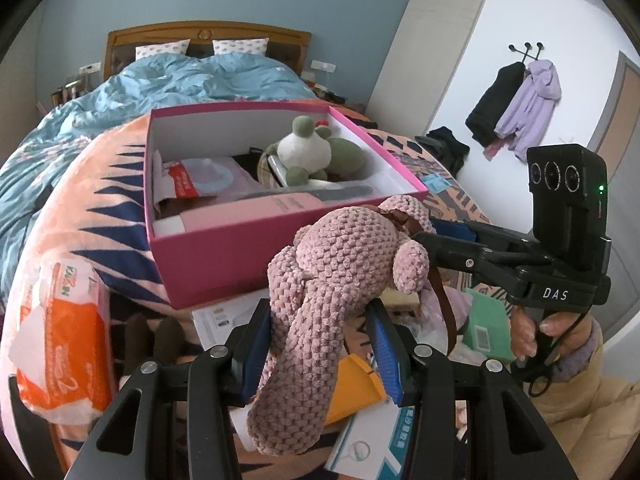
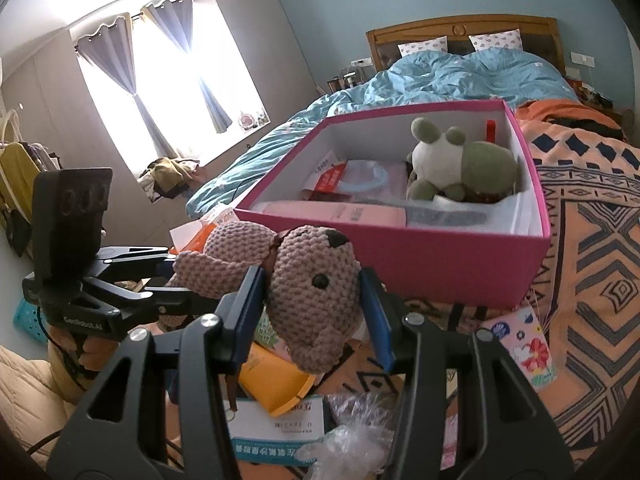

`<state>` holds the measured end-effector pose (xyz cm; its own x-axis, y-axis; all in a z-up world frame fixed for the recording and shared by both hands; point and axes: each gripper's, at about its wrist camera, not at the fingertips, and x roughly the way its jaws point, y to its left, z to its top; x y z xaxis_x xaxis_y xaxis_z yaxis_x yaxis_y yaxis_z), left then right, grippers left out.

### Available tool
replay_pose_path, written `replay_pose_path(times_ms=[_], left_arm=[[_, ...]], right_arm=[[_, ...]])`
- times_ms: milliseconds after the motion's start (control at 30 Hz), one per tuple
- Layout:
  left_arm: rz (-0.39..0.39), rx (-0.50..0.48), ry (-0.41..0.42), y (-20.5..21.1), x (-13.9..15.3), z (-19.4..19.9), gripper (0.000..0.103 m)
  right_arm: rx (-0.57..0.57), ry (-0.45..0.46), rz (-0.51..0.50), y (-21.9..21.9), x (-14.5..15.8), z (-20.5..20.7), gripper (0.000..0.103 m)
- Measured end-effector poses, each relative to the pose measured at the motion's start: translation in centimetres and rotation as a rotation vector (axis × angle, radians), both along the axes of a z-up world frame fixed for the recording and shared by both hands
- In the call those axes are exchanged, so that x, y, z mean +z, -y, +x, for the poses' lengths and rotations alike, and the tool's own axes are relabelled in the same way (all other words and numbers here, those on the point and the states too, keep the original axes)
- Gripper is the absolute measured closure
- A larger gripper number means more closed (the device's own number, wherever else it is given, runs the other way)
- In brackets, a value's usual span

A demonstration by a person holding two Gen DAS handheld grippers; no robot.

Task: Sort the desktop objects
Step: 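Lift the pink knitted bunny and carry it over the box with right tool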

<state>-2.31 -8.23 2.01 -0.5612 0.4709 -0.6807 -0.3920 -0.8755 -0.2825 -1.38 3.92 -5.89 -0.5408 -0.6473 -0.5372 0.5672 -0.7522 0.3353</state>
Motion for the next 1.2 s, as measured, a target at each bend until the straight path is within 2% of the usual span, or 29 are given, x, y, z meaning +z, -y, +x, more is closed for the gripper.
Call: replay_pose_path(times_ms=[1200], left_arm=[[-0.038, 0.053, -0.08, 1.7, 3.7, -5.0, 0.055]], right_arm=[[-0.012, -0.074, -0.019, 2.3, 3.7, -4.8, 0.052]])
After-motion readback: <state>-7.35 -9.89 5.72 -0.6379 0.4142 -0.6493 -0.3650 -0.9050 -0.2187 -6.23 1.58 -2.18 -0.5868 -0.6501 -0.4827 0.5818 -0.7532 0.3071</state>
